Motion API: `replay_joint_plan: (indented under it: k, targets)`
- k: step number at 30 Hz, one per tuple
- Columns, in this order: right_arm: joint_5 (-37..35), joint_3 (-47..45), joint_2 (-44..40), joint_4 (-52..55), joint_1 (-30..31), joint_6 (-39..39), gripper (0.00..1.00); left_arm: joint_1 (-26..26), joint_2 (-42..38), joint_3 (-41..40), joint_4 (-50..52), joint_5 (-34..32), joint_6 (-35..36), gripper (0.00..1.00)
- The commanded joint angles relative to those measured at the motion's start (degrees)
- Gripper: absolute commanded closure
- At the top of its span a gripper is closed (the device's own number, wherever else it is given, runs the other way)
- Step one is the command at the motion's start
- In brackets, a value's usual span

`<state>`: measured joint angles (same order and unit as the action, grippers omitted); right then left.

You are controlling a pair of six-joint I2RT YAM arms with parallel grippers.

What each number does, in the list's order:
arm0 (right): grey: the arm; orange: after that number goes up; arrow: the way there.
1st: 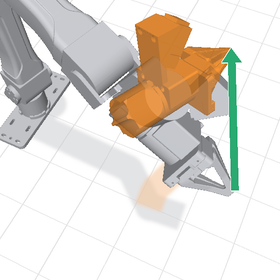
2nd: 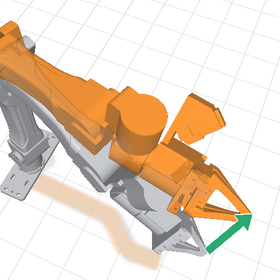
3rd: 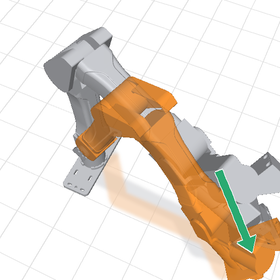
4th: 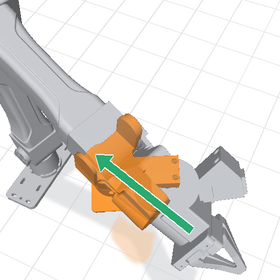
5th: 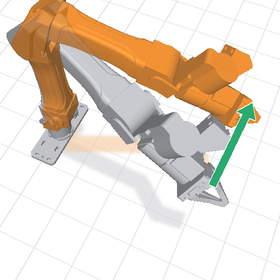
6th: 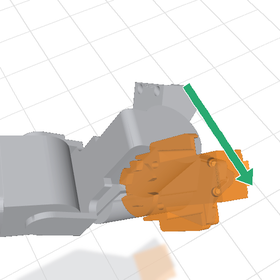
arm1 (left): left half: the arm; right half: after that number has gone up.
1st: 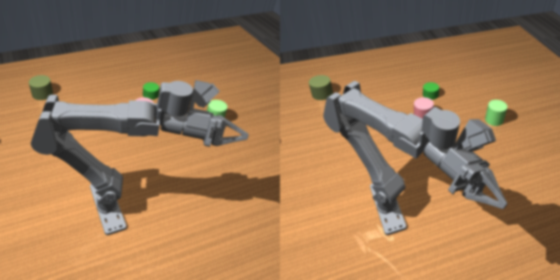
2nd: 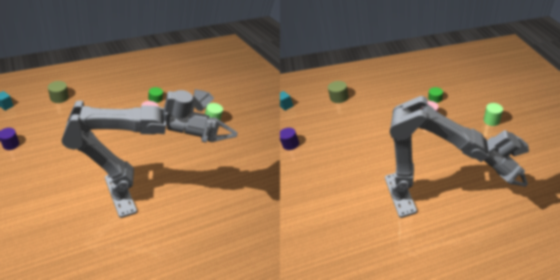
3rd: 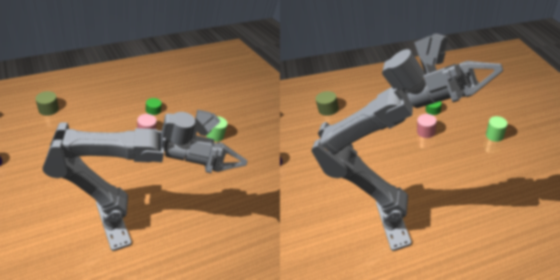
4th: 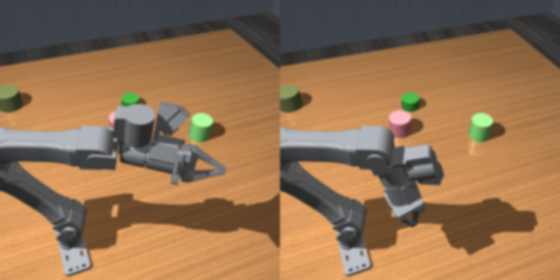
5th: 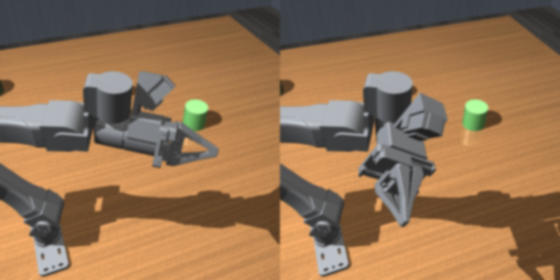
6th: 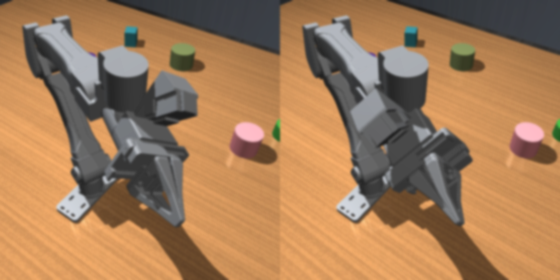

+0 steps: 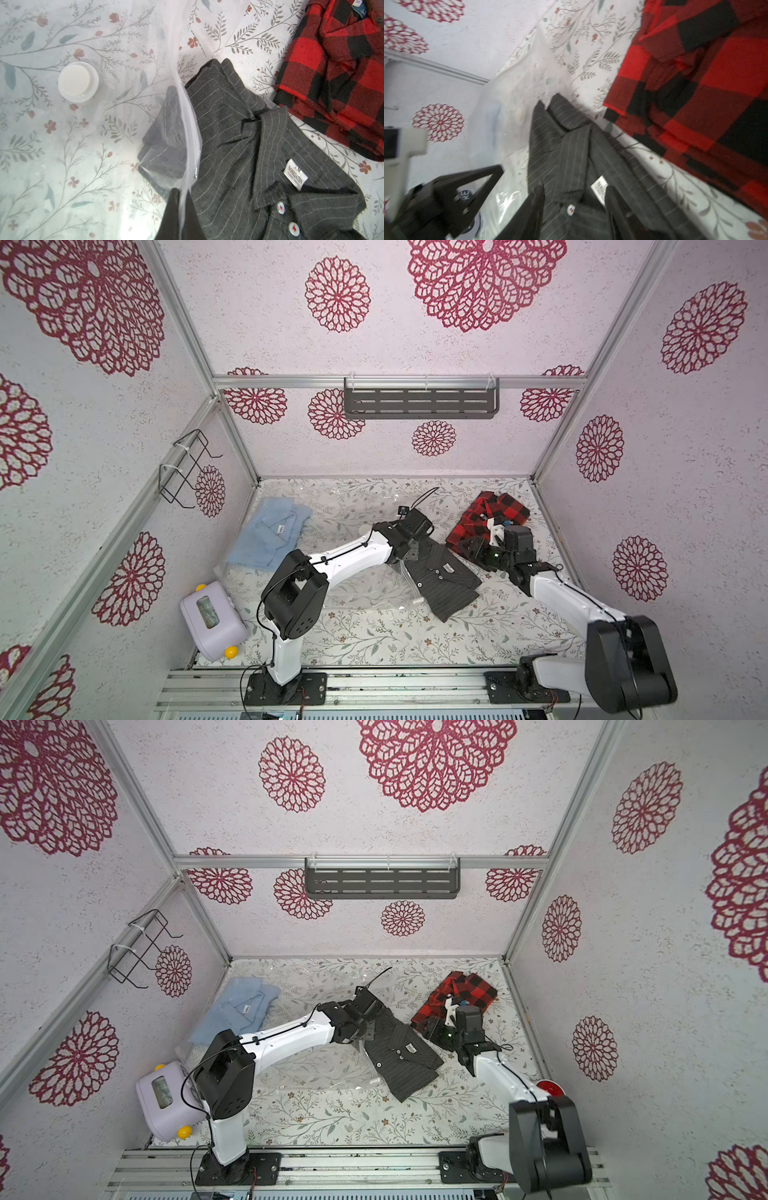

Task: Place the folded shirt into the vacuum bag
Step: Place the shirt in the vacuum bag.

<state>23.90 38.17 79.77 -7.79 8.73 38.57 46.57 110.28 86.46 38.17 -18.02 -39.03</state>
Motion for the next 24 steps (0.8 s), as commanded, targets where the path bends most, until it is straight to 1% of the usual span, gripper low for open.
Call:
replay_joint_plan:
  k: [1,5,7,10,12,16,17,19,20,22,24]
  targets:
    - [1.67,4.05,7.91,-7.6,-1.48,-1.26,0.49,0.18,-0.49,0.7,-0.6,1.61,0.08,1.0]
    - [3.34,8.74,18.89,-9.32,-3.54,-1.79,0.49,0.22,0.79,2.43,-0.47,2.68,0.25,1.0]
    - [1.45,9.93,21.64,-6.95,-5.41,-3.13,0.49,0.24,1.33,3.54,-0.22,3.14,0.32,1.0]
    - [-2.83,9.44,21.44,-3.42,-8.68,-5.4,0.49,0.24,1.69,4.61,-0.28,3.66,0.51,1.0]
    - [-5.26,8.56,19.84,-1.33,-11.44,-6.8,0.48,0.27,1.67,5.4,-0.19,4.29,0.75,1.0]
    - [-6.76,8.08,16.34,0.8,-14.85,-8.63,0.48,0.27,2.75,6.75,-0.25,6.07,1.01,1.0]
    - [-6.21,8.55,15.41,1.19,-14.82,-9.36,0.47,0.27,3.85,7.11,-0.34,6.81,1.15,1.0]
    - [-1.31,9.2,13.09,-0.3,-13.54,-10.25,0.44,0.11,4.22,7.8,-0.3,8.5,1.52,1.0]
    - [-0.04,9.85,12.18,-0.55,-12.33,-11.07,0.43,-0.1,4.24,7.87,-0.47,9.28,1.64,1.0]
    - [1.81,12.29,11.19,-0.29,-8.77,-14.01,0.36,-0.5,4.39,7.89,-0.9,11.05,1.85,1.0]
    - [4.52,13.95,11.99,-1.39,-6.46,-16.02,0.32,-0.84,4.23,7.89,-0.75,11.92,1.87,1.0]
